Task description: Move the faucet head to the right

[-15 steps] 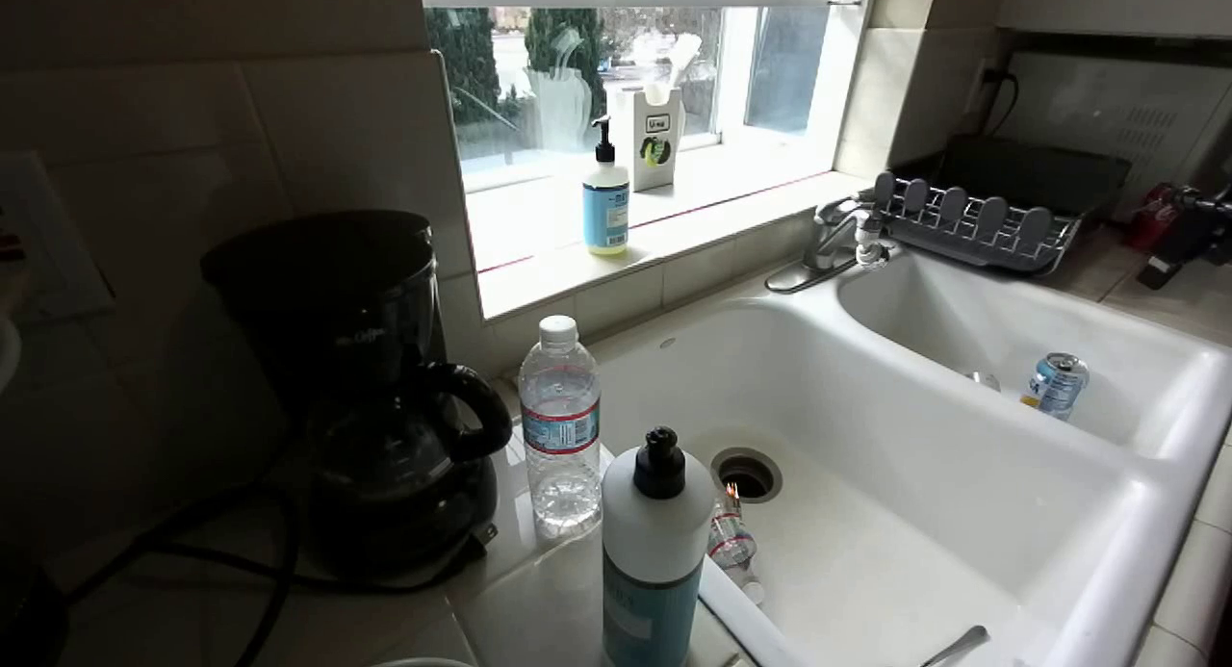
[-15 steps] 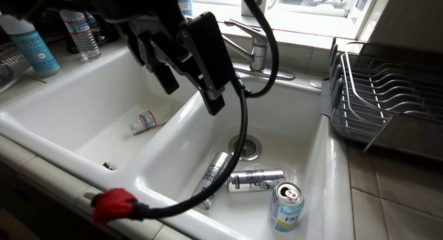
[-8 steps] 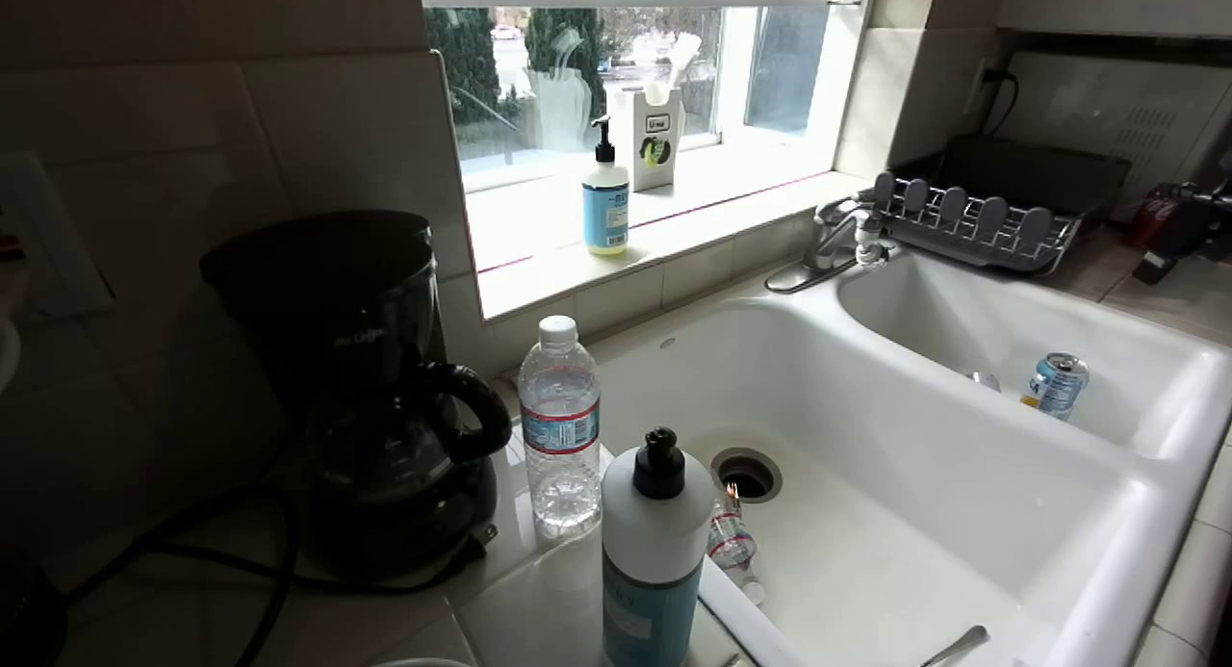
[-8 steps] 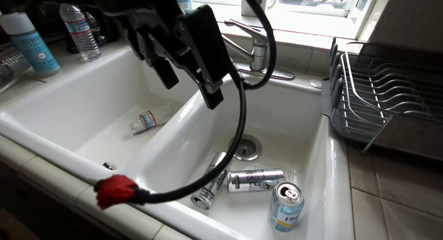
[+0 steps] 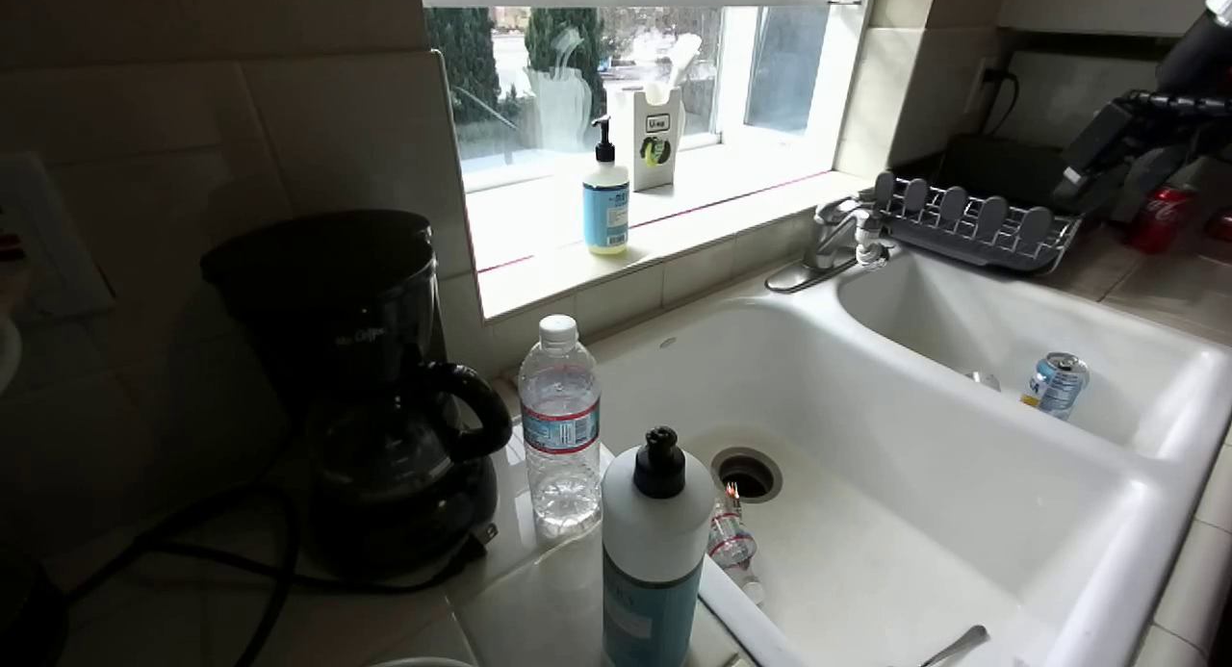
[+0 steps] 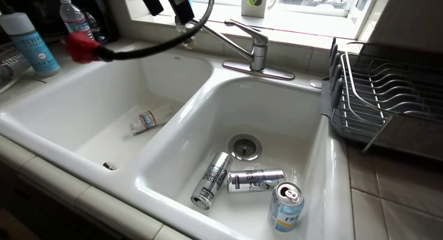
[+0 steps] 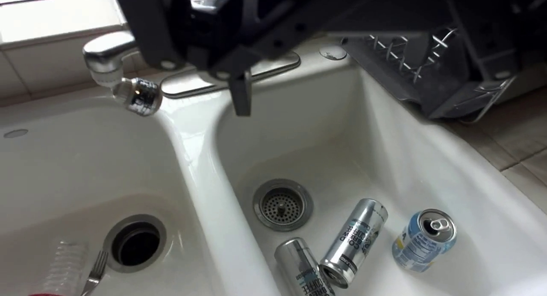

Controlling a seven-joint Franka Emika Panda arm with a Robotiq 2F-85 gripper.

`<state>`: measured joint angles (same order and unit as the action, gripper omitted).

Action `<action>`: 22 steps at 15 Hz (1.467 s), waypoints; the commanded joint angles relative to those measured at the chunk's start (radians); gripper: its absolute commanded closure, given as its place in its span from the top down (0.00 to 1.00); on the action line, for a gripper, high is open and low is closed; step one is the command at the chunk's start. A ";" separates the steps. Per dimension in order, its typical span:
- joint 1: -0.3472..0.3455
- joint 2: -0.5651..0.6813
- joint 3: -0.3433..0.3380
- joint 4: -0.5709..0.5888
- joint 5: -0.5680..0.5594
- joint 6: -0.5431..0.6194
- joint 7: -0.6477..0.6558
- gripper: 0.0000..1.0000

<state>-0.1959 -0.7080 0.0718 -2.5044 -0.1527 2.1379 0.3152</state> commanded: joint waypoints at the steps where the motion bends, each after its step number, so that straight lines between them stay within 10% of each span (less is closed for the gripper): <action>1: -0.026 0.133 0.090 0.160 0.020 -0.053 0.223 1.00; 8: 0.015 0.121 0.062 0.149 0.018 -0.017 0.189 1.00; 16: 0.016 0.303 0.187 0.299 0.002 -0.050 0.510 1.00; 22: 0.066 0.479 0.162 0.420 -0.026 -0.039 0.573 1.00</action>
<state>-0.1643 -0.3307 0.2595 -2.1627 -0.1529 2.1192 0.8506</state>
